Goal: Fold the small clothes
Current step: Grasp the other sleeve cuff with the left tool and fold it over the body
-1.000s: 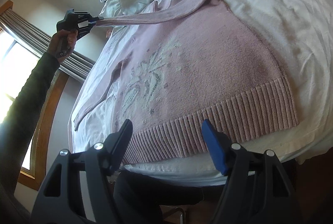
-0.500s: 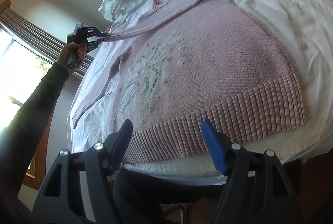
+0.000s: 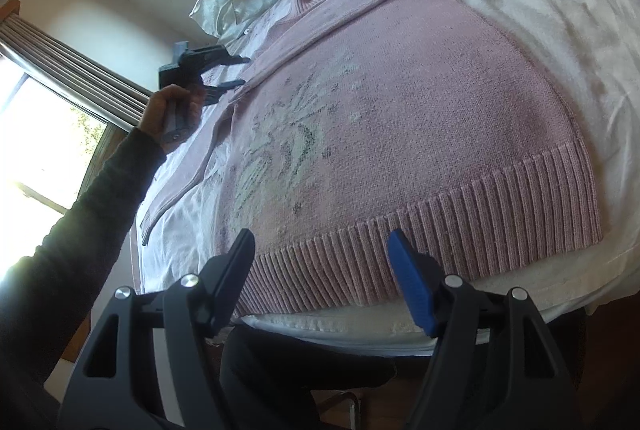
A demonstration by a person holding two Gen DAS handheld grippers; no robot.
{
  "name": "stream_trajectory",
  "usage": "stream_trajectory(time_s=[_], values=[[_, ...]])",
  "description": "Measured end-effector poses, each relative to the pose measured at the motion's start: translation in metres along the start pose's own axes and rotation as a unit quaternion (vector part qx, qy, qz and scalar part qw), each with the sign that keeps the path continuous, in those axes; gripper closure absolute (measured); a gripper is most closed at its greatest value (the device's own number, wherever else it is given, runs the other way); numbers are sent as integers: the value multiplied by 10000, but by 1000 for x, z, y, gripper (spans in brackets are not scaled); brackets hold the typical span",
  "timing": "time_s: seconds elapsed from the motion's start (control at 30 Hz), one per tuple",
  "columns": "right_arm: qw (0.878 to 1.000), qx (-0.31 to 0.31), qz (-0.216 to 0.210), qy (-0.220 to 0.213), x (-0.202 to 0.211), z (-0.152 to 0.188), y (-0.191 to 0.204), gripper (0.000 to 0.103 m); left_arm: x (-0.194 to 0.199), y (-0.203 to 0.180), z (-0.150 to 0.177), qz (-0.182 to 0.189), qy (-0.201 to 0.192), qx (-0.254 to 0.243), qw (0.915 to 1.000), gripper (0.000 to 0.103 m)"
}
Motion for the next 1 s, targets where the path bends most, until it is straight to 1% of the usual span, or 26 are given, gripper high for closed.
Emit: stream_trajectory(time_s=[0.03, 0.1, 0.13, 0.17, 0.2, 0.23, 0.27, 0.33, 0.37, 0.43, 0.53, 0.57, 0.63, 0.67, 0.73, 0.83, 0.93, 1.0], values=[[10000, 19, -10, -20, 3, 0, 1, 34, -2, 7, 3, 28, -28, 75, 10000, 57], [10000, 50, -1, -79, 10, 0, 4, 34, 6, 13, 4, 231, -159, 222, 9994, 58], [9999, 62, 5, -105, 14, 0, 5, 34, 15, 15, 5, 253, -248, 296, 9989, 55], [9999, 74, 11, -127, 18, 1, 5, 34, 28, 18, 6, 264, -379, 334, 9984, 46], [9998, 87, 11, -150, 21, 2, 4, 34, 45, 21, 8, 299, -533, 359, 9975, 40], [9998, 96, 4, -170, 24, 3, 4, 34, 64, 26, 11, 340, -689, 385, 9963, 29], [9998, 100, -5, -183, 26, 4, 5, 33, 84, 33, 15, 377, -809, 417, 9951, 24], [9997, 109, -60, -193, 30, 6, 8, 33, 130, 53, 24, 448, -1007, 491, 9927, 21], [9996, 137, -107, -201, 33, 7, 10, 33, 155, 66, 30, 388, -1121, 512, 9916, 17], [9992, 273, -182, -247, 38, 10, 20, 30, 211, 97, 48, 247, -1450, 621, 9872, 10], [9979, 506, -310, -274, 43, 14, 36, 29, 296, 155, 78, 24, -1848, 890, 9787, 8], [9976, 549, -341, -264, 44, 17, 41, 29, 324, 176, 91, -78, -1997, 1025, 9745, 8], [9970, 619, -409, -198, 43, 22, 51, 29, 371, 218, 113, -505, -2257, 1293, 9642, 7], [9967, 662, -433, -168, 43, 24, 56, 29, 387, 239, 121, -660, -2324, 1449, 9595, 7], [9958, 779, -461, -135, 41, 28, 67, 29, 403, 273, 137, -786, -2265, 1797, 9541, 7], [9946, 923, -461, -79, 39, 37, 85, 29, 397, 305, 151, -683, -2131, 2111, 9515, 8], [9937, 1032, -430, -51, 38, 44, 100, 29, 375, 318, 151, -330, -1956, 2284, 9531, 8], [9935, 1070, -383, -38, 39, 47, 106, 29, 360, 320, 149, -200, -1795, 2287, 9566, 9]])
Point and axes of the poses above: each gripper's, at about its wrist camera, not at the fingertips, and x roughly against the way its jaws point, y to its left, z to its underside, the point moved 4 cm from there along -x, roughly the way its jaws point, and after that the axes turned 11 degrees about z, right-handed, at the moved point
